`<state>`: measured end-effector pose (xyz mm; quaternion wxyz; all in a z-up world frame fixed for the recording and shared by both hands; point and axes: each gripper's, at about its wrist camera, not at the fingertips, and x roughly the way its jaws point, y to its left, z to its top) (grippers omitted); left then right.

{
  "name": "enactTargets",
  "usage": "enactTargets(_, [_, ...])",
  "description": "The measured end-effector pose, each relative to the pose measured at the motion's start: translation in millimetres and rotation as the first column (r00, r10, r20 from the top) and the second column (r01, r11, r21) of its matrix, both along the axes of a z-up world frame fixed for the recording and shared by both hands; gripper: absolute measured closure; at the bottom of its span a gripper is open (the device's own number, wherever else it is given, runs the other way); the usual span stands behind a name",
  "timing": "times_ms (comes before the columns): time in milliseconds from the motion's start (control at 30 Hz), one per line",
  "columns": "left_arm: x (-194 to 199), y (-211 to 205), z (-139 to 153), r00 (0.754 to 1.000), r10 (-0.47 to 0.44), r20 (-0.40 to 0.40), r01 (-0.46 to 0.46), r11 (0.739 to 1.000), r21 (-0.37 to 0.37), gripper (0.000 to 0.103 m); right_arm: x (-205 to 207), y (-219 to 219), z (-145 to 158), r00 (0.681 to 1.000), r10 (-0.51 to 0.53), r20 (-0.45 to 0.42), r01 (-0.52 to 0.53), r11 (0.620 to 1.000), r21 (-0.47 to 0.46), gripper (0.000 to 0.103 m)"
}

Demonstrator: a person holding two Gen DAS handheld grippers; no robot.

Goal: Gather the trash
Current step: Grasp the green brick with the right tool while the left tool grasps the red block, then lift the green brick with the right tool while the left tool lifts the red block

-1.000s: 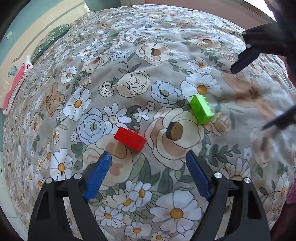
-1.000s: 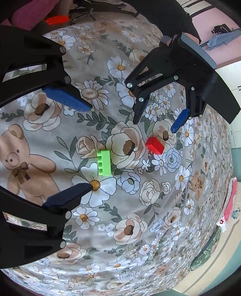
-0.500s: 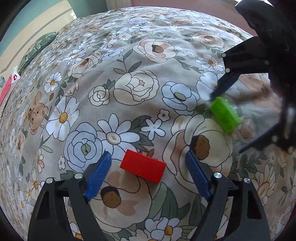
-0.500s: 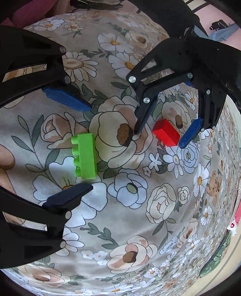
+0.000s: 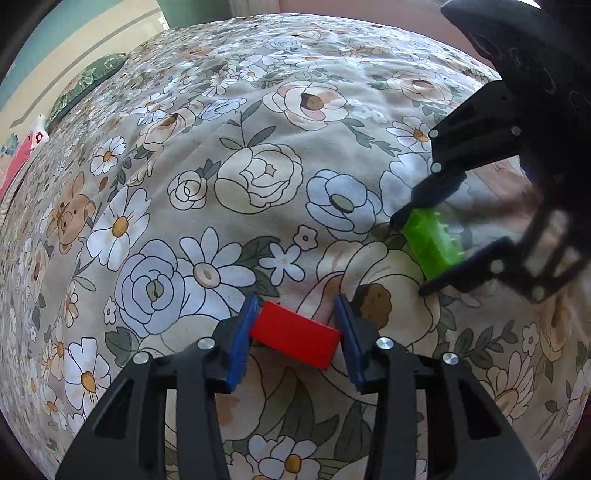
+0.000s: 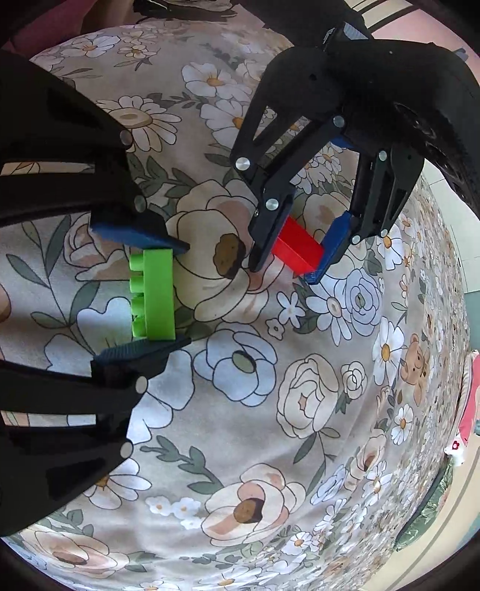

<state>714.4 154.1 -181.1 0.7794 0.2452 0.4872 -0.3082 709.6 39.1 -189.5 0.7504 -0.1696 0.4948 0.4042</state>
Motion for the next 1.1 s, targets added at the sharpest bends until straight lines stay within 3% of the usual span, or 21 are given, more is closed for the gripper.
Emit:
enactTargets(300, [-28.6, -16.0, 18.2, 0.997, 0.031, 0.066, -0.033, 0.999, 0.037, 0.058, -25.1, -14.5, 19.1, 0.998, 0.008, 0.055, -0.007, 1.0, -0.021, 0.058])
enactTargets(700, [-87.3, -44.7, 68.1, 0.985, 0.054, 0.161, -0.064, 0.996, 0.057, 0.058, -78.1, -34.6, 63.3, 0.991, 0.025, 0.133, -0.021, 0.999, -0.033, 0.058])
enactTargets(967, [-142.0, -72.8, 114.1, 0.969, 0.084, 0.231, -0.097, 0.994, 0.045, 0.058, -138.5, -60.9, 116.9, 0.981, 0.008, 0.194, 0.004, 0.998, -0.061, 0.058])
enactTargets(1100, [-177.3, -87.9, 144.9, 0.951, 0.152, 0.269, -0.166, 0.986, 0.031, 0.058, -176.3, -78.5, 151.5, 0.975, -0.007, 0.221, 0.023, 0.998, -0.067, 0.058])
